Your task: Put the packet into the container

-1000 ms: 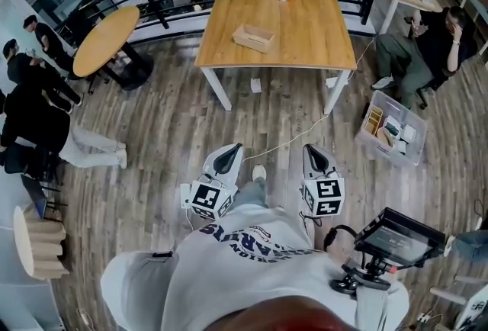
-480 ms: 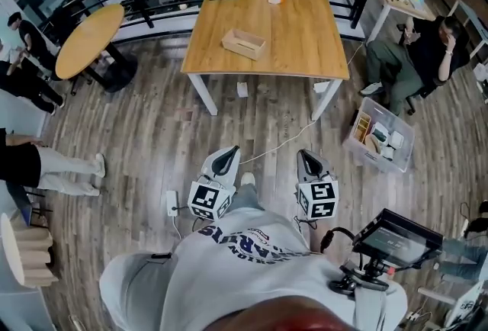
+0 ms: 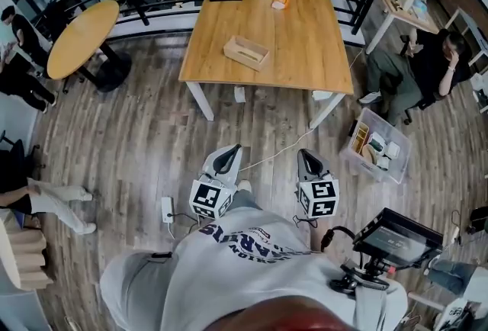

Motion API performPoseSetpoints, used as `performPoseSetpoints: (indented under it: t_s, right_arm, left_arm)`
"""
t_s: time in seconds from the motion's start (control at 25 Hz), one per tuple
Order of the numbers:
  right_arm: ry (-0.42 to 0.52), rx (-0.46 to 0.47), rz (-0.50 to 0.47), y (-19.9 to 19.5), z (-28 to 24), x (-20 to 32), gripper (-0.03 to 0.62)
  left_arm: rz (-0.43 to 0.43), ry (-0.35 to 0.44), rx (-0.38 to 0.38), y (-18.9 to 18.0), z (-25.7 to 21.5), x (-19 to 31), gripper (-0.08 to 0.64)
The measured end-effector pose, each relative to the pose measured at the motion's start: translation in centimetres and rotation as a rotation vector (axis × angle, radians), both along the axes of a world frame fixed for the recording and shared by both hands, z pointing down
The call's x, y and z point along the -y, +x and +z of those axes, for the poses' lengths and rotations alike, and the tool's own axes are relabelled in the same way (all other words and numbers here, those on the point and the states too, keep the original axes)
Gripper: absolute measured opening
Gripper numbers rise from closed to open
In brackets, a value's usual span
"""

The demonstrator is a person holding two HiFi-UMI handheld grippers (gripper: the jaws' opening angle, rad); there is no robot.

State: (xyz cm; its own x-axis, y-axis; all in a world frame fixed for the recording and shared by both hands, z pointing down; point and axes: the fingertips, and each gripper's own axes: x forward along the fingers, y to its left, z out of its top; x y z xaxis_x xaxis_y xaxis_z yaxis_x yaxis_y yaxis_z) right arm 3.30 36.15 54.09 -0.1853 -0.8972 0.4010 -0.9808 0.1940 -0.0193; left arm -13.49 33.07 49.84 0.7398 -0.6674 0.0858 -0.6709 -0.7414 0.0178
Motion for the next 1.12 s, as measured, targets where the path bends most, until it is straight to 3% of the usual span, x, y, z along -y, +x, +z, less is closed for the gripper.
performPoseSetpoints:
  t_s: [0.76, 1.12]
  right_arm:
    - [-0.033, -0.043, -0.013, -5.8, -0.3, 13.8, 0.011]
    - [-0.045, -0.057, -0.032, -6.9, -0.2, 16.4, 0.011]
  left_arm:
    - [0.008, -0.045, -0.074, -4.9, 0.9, 15.8, -0.002]
    - [-0.035, -0.077, -0.078, -7.0, 2.4, 18.1, -0.002]
